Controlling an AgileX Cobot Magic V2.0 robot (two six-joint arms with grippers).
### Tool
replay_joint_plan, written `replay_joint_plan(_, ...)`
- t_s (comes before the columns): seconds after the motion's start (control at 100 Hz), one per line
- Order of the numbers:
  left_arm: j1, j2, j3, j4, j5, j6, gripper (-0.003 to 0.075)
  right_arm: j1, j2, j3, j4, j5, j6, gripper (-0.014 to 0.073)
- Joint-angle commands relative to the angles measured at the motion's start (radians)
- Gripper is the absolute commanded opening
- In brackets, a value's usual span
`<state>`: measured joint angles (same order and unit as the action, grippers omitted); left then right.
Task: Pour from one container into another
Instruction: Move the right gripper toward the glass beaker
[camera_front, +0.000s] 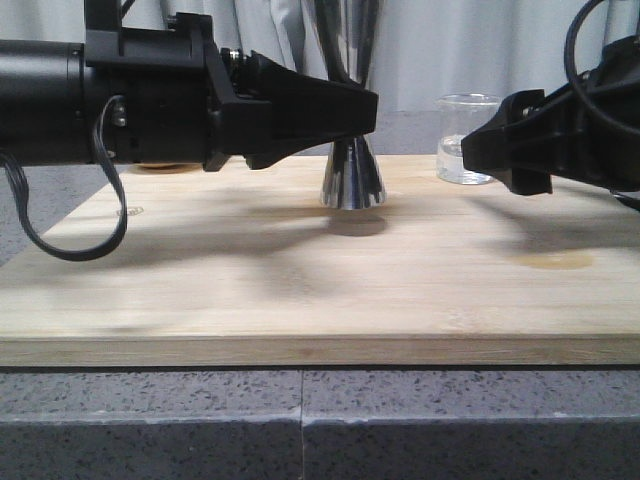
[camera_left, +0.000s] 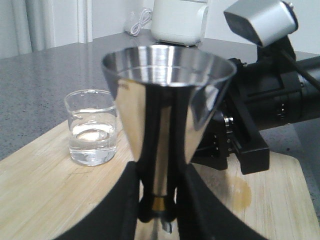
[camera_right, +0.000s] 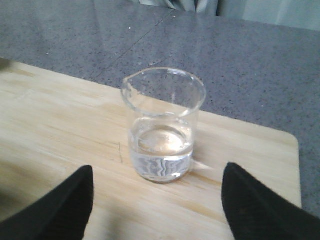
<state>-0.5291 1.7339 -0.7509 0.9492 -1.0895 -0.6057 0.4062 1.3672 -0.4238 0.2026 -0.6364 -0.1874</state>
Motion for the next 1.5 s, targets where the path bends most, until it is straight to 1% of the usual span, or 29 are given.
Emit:
replay_joint_plan(0.0, 0.000, -0.049, -0.027, -0.038, -0.087, -0.014, -0.0019, 0.001, 0.000, -0.022, -0.004, -0.131, 0.001, 0.0465)
replay_joint_plan(0.11, 0.000, -0.049, -0.027, -0.036, -0.087, -0.014, -0.0019, 0.001, 0.027, -0.022, -0.004, -0.155, 0.001, 0.0465)
replay_joint_plan(0.24, 0.000, -0.049, -0.027, -0.036, -0.087, -0.014, -0.0019, 0.001, 0.063, -0.022, -0.004, -0.222, 0.001, 0.0465)
replay_joint_plan(0.47, 0.000, -0.049, -0.027, -0.034, -0.087, -0.019, -0.0019, 0.001, 0.130, -0.035, -0.004, -0.299, 0.014, 0.0465)
replay_joint_plan(0.91, 0.000, -0.049, -0.027, -0.027, -0.087, -0.019, -0.0018, 0.001, 0.208, -0.125, -0.012, -0.310, 0.014, 0.0465)
replay_joint_plan(1.49, 0.000, -0.049, -0.027, -0.013, -0.087, -0.020, -0.0019, 0.001, 0.256, -0.137, -0.012, -0.364, 0.014, 0.0458)
